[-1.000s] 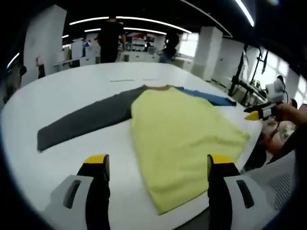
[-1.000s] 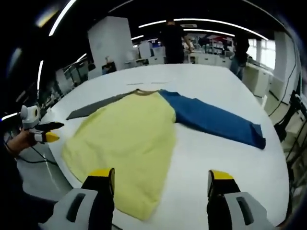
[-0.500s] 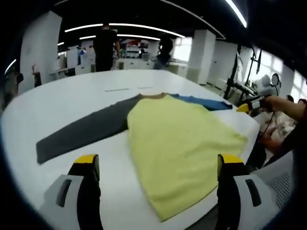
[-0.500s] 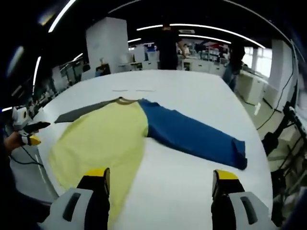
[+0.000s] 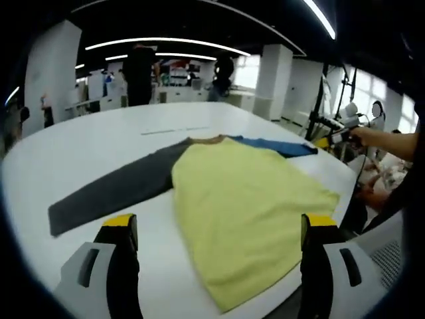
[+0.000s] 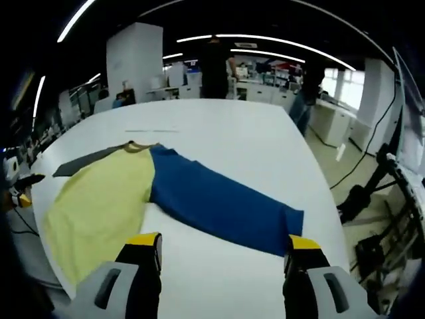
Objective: Fold the garment on the visible template until the final outline fits inside the template.
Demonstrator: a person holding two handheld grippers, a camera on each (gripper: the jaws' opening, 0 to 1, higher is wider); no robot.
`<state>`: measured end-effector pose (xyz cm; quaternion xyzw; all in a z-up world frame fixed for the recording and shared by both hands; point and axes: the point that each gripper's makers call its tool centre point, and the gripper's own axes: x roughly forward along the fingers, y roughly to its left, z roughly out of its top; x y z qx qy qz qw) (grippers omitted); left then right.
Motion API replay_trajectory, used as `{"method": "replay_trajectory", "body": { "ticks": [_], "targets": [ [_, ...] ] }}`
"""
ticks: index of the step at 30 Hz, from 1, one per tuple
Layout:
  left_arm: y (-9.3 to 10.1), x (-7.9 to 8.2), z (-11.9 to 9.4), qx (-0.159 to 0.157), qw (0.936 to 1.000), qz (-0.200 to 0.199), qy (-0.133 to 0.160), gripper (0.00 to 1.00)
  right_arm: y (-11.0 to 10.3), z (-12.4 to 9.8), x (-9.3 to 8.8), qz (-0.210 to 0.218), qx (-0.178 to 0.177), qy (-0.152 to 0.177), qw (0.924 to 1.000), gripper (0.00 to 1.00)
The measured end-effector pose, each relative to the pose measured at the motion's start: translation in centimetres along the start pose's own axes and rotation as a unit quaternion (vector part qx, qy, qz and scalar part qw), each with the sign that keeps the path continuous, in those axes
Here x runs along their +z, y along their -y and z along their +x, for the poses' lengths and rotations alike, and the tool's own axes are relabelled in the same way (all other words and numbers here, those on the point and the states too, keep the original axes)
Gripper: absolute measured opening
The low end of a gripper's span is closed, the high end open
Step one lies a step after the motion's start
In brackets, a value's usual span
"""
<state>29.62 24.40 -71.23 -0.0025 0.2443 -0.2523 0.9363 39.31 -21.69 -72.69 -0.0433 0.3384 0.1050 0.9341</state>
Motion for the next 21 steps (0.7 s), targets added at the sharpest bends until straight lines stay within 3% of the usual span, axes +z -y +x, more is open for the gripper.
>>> {"method": "replay_trajectory", "body": {
  "ticks": [7,21],
  "targets": [
    [0.1,0.2,0.0,0.002,1.0000,-0.004,0.004,0.99,3.2,1.7,-0.7,-0.013,-0.030,-0.016,0.9993,0.59],
    [0.0,0.1,0.1,0.007,0.9999,-0.008,0.000,0.99,6.8,3.9,-2.3,-0.051,-0.064,-0.048,0.9955,0.30]
  ]
}}
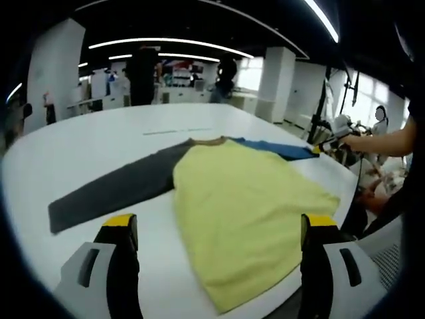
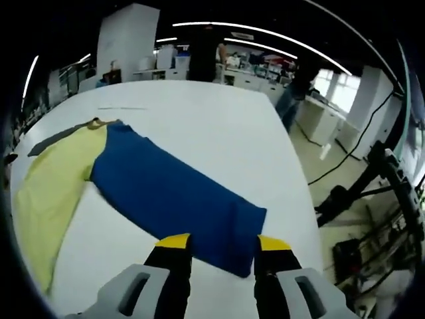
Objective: Fold the garment on the visible template until the final outline fits inside the template.
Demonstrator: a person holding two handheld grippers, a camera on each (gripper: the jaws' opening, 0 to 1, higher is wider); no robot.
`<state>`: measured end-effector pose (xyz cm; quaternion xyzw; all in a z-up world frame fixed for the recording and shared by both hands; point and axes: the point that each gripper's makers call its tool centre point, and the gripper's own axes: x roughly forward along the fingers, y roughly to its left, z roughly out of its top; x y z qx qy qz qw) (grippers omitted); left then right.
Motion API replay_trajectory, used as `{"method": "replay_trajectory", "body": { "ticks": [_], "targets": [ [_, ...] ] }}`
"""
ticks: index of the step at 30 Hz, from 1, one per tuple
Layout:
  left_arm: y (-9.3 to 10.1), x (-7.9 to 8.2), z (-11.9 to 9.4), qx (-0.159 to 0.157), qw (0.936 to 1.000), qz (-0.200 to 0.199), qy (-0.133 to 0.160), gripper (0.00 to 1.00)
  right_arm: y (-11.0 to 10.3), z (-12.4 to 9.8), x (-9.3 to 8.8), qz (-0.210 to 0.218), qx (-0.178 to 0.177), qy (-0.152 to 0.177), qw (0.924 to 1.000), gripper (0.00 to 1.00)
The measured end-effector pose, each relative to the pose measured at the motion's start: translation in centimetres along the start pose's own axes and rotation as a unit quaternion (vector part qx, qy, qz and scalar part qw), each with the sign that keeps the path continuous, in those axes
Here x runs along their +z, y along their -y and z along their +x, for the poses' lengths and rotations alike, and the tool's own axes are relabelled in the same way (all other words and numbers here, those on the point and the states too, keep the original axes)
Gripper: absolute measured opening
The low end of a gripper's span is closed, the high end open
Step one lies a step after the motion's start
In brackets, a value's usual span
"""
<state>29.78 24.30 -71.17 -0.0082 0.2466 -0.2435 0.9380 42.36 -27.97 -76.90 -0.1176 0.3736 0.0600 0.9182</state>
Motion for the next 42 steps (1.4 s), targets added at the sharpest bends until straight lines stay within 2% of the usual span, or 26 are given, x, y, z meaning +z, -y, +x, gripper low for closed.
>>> {"method": "replay_trajectory", "body": {
  "ticks": [11,17,22,24,32,34,42],
  "targets": [
    [-0.1,-0.1,-0.1,0.003,1.0000,-0.003,0.000,0.99,2.1,1.3,-0.7,-0.016,-0.022,-0.014,0.9995,0.16],
    [-0.3,-0.1,-0.3,0.005,1.0000,-0.007,0.002,0.98,2.0,1.0,-0.8,-0.037,-0.035,-0.020,0.9985,0.09],
    [-0.4,-0.2,-0.4,0.006,0.9999,-0.008,0.002,0.98,1.7,1.1,-0.9,-0.038,-0.032,-0.021,0.9985,0.06],
    [-0.5,-0.2,-0.5,0.008,0.9999,-0.010,0.002,0.98,2.5,1.5,-0.9,-0.043,-0.038,-0.020,0.9982,0.00],
    [-0.4,-0.1,-0.5,0.008,0.9999,-0.010,0.006,0.97,2.6,1.0,-0.6,-0.040,-0.047,-0.018,0.9979,0.00],
    [-0.4,-0.1,-0.5,0.008,0.9999,-0.010,0.005,0.97,3.4,1.4,-0.6,-0.035,-0.050,-0.017,0.9980,0.00],
    [-0.3,-0.2,-0.5,0.006,0.9999,-0.008,0.006,0.97,3.5,0.1,0.3,-0.027,-0.066,-0.004,0.9974,0.00]
  ]
}}
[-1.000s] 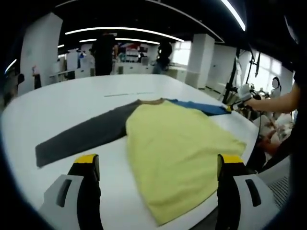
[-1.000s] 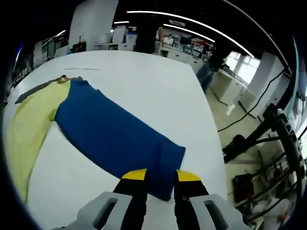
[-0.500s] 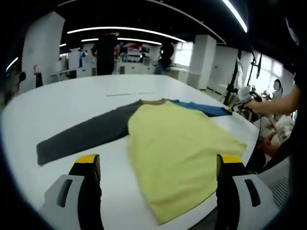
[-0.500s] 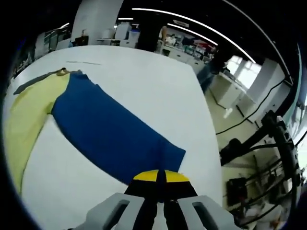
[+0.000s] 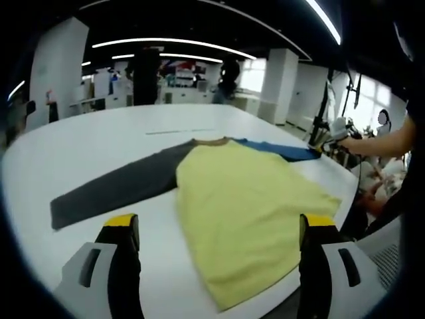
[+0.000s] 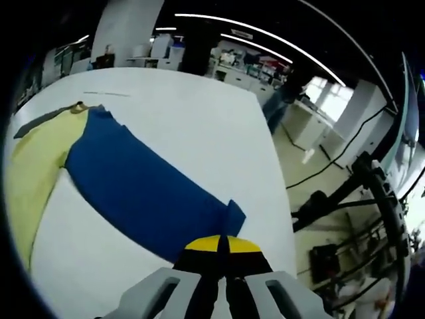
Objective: Fold the garment on the visible template until the final outline fits inside the template.
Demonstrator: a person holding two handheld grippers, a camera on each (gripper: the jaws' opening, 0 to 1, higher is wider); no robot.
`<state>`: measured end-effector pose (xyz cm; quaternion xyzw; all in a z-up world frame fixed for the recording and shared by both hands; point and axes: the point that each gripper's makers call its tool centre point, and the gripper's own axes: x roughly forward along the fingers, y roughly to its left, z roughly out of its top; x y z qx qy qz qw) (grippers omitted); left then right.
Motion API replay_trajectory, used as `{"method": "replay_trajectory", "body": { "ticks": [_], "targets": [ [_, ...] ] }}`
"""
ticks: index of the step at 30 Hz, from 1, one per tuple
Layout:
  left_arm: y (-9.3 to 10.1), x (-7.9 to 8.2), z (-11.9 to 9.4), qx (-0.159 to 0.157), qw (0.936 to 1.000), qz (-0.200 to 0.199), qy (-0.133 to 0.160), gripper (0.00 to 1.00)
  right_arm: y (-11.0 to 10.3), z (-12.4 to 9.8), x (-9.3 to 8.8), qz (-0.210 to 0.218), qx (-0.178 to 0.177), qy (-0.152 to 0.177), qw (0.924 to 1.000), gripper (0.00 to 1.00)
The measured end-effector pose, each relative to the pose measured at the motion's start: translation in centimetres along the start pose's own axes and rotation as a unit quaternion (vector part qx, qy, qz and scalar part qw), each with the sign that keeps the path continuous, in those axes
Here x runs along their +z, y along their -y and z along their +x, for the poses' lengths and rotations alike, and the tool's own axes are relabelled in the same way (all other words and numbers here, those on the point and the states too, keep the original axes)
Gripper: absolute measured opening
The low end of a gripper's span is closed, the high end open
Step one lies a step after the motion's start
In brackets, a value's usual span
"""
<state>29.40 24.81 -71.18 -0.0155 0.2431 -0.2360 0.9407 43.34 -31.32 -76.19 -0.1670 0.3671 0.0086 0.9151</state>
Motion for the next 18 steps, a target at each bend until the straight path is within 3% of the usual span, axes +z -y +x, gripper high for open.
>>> {"method": "replay_trajectory", "body": {
  "ticks": [8,18],
  "targets": [
    [0.0,0.1,0.0,-0.002,1.0000,0.008,0.002,0.98,-0.6,-1.0,2.2,0.045,0.008,0.031,0.9985,0.00],
    [0.1,0.3,0.0,-0.002,0.9999,0.017,0.002,0.98,-2.5,-1.7,5.6,0.035,0.027,0.065,0.9969,0.00]
  ]
}}
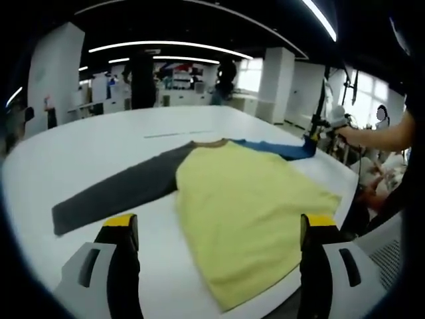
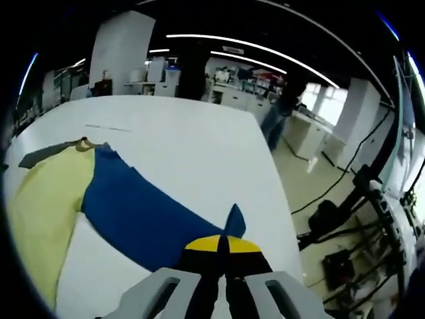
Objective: Fold the garment on the visible template until the final outline fits inside the template.
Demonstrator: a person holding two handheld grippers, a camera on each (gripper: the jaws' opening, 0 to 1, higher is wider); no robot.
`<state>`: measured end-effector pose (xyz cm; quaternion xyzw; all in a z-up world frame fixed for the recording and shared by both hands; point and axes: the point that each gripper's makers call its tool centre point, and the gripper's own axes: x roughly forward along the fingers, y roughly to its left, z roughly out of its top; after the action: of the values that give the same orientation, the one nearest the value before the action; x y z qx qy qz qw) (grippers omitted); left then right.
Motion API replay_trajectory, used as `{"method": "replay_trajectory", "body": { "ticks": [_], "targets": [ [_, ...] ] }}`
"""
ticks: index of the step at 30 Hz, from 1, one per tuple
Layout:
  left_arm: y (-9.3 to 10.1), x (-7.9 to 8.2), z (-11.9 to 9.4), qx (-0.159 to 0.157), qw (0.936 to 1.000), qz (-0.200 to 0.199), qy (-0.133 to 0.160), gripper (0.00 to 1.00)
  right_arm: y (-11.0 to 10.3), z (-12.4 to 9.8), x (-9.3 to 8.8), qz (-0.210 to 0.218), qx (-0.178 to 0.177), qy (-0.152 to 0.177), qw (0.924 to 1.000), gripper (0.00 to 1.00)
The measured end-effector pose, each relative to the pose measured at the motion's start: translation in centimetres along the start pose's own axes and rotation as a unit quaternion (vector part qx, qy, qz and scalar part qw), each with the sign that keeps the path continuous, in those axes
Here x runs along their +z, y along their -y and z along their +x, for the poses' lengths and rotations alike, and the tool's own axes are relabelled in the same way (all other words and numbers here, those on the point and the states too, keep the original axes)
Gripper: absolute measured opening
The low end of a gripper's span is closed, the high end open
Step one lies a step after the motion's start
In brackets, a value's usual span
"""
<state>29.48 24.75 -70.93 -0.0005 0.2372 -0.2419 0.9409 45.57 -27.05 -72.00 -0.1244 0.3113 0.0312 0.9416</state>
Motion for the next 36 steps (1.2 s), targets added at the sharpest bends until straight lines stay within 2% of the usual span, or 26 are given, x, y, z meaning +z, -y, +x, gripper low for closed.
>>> {"method": "replay_trajectory", "body": {
  "ticks": [12,19,30,36],
  "targets": [
    [0.0,-0.1,-0.1,0.002,1.0000,-0.002,0.001,0.98,-2.7,0.2,3.0,0.011,0.035,0.027,0.9990,0.00],
    [0.1,-0.2,-0.1,0.001,1.0000,0.000,-0.003,0.98,-3.8,1.0,3.7,0.003,0.059,0.031,0.9978,0.00],
    [0.1,-0.1,-0.2,0.002,1.0000,0.006,-0.003,0.98,-6.3,2.9,5.9,0.013,0.097,0.047,0.9941,0.00],
    [0.2,-0.2,-0.1,-0.001,1.0000,0.008,-0.003,0.98,-9.7,2.1,6.6,0.016,0.104,0.053,0.9930,0.00]
  ]
}}
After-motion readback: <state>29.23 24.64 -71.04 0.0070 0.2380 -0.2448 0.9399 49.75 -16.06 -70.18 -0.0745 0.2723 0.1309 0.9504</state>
